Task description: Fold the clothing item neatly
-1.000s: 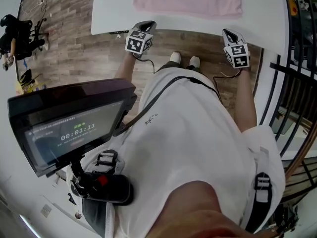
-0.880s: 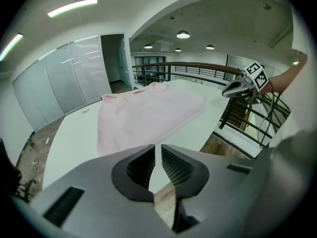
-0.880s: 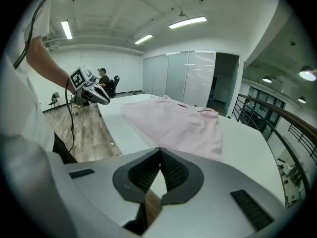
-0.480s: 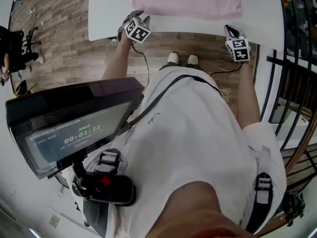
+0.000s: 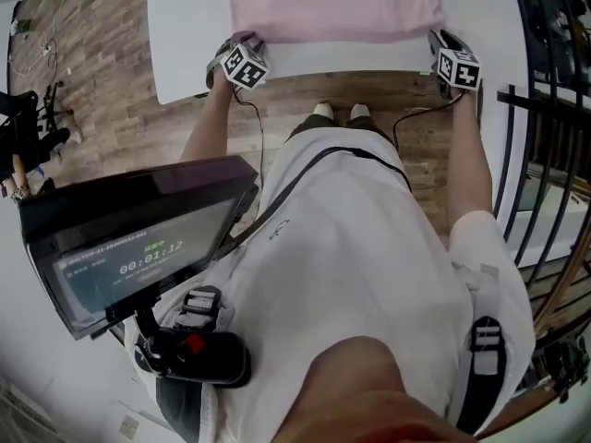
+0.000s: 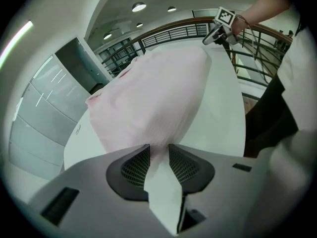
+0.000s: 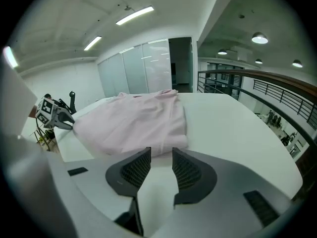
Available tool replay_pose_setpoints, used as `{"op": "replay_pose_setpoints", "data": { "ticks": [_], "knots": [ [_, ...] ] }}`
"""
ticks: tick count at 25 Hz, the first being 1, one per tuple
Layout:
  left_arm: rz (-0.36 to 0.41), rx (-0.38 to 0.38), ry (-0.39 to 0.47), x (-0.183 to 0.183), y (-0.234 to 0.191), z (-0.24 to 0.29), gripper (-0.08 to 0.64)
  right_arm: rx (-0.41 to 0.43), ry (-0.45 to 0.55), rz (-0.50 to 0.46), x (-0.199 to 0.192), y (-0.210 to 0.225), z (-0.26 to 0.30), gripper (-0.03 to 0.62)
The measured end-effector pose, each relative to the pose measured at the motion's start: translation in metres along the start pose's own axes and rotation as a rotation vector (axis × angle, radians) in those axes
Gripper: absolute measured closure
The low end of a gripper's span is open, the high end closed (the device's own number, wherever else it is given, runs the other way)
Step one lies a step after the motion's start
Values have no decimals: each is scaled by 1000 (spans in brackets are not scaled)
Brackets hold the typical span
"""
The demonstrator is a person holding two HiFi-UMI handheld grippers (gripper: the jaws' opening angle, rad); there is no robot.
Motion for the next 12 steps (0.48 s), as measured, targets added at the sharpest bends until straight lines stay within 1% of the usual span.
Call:
{"op": "replay_pose_setpoints", "data": {
  "ticks": [3,5,9,11,12],
  "knots": [
    [2,-4,4,-1,-1,-7,440,-34,-2,28,7,22,11,453],
    [-2,-17,-2,-3,-1,-10,440,-24,3,51,11,33,14,451],
    [-54,-70,12,-8,-2,-16,440,62,-27,100,12,43,16,453],
    [-75,-88,17,-11,-2,-20,440,113,-39,101,13,39,16,454],
    [-80,-91,19,-12,-3,-22,440,138,-54,89,14,37,15,491]
  ]
}}
Point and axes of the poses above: the fingertips, and each gripper's own axes: z forward along the fingers, y to its right, x out of its top, the point moved 4 cm from there along -z, backward along the fingers, and after that the axes turned 2 degrees about -x, right-handed, at the moved point
